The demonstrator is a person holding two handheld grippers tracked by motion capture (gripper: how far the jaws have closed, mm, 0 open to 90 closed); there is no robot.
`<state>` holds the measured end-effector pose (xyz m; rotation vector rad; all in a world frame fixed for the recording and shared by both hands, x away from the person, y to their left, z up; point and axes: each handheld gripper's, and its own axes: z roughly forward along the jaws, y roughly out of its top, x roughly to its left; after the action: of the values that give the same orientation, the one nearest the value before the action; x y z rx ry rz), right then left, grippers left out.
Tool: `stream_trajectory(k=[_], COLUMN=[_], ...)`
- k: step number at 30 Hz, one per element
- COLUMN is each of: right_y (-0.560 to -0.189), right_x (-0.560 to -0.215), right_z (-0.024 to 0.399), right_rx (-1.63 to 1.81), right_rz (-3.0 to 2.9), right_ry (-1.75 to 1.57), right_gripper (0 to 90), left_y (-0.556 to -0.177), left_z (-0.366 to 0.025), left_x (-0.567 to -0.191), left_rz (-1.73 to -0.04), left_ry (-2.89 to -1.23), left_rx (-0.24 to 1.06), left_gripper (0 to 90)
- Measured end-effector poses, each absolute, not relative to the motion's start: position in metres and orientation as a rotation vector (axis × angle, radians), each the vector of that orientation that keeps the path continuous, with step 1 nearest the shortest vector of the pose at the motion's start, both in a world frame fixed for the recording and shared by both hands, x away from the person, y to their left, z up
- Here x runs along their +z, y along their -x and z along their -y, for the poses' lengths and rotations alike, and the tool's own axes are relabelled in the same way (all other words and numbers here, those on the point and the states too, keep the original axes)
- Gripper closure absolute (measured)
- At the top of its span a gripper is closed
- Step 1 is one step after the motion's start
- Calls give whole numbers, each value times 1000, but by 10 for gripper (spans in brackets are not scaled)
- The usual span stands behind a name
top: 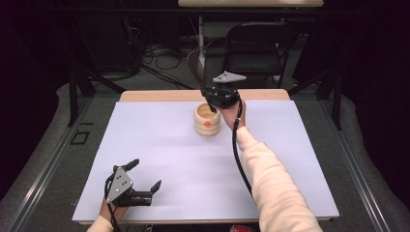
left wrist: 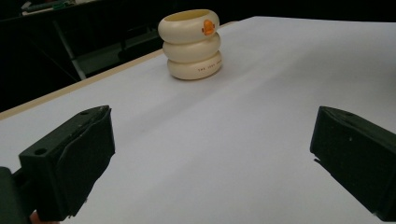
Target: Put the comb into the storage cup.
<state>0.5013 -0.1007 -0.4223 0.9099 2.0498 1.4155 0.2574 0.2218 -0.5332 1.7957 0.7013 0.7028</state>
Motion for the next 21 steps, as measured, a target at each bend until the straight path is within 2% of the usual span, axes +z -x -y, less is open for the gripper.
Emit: stream_trajectory(k=[21], right_y=[-513], right_x=[-442], right_z=[90], right_rx=[1412], right_rz=[-2039], right_ry=[-885], right_gripper=[720], left_y=[-257], left_z=[-222], left_x=[-533], left_rz=[-700], left_ry=[-1791], left_rx=[702], left_gripper=[1])
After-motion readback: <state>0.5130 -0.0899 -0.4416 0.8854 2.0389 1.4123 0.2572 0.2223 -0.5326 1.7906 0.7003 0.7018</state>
